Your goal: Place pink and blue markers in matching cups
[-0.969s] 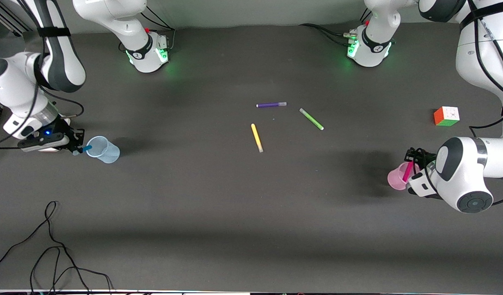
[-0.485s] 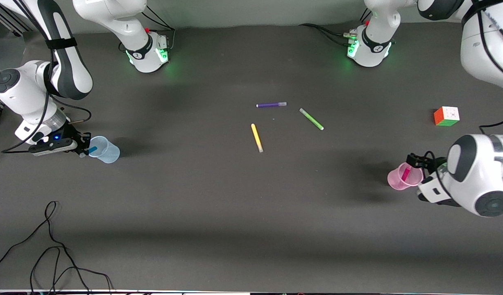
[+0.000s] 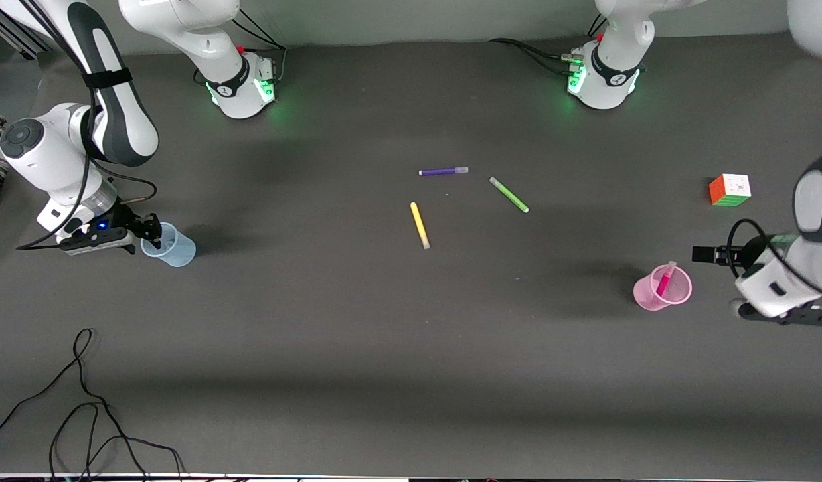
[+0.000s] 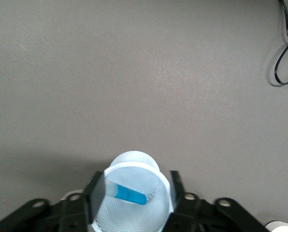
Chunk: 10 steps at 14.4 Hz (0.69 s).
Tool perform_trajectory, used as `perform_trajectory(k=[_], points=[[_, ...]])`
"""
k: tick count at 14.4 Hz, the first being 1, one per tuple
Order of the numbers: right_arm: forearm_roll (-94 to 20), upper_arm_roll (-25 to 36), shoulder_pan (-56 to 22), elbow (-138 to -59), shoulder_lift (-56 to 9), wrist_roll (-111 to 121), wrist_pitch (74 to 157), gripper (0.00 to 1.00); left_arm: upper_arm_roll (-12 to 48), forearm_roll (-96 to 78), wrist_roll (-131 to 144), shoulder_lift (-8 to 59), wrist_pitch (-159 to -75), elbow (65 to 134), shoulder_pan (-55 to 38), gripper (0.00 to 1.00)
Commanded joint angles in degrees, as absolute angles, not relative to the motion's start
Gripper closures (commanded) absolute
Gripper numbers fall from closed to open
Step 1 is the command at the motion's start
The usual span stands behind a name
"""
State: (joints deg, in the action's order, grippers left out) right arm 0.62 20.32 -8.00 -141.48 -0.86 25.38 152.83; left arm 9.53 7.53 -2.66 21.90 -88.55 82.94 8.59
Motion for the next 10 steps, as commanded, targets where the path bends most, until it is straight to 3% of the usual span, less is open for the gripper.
perform_trajectory(k=[1,4,8,10], points=[[-0.7,19.78,-8.09,-136.08,0.53,26.02,142.35,0.0,9.4,5.45,-0.97,12.49,-93.08,92.2,8.79,0.0],[-1.4,18.55,-8.26,-122.56,-1.66,22.86,125.12,0.0,9.32,3.35,-0.97,8.62,-93.51,93.33,8.79,0.0],[-2.82,13.63,-8.44,-112.43,-0.8,5.15,118.23,0.0,9.05,2.82,-0.88,4.4,-96.77,96.42,8.53,0.0],[-0.27,13.19,-8.35,-106.46,-0.44,2.11,110.18,0.0,3.46,-1.3,-0.62,2.82,-95.98,95.98,3.9,0.0]])
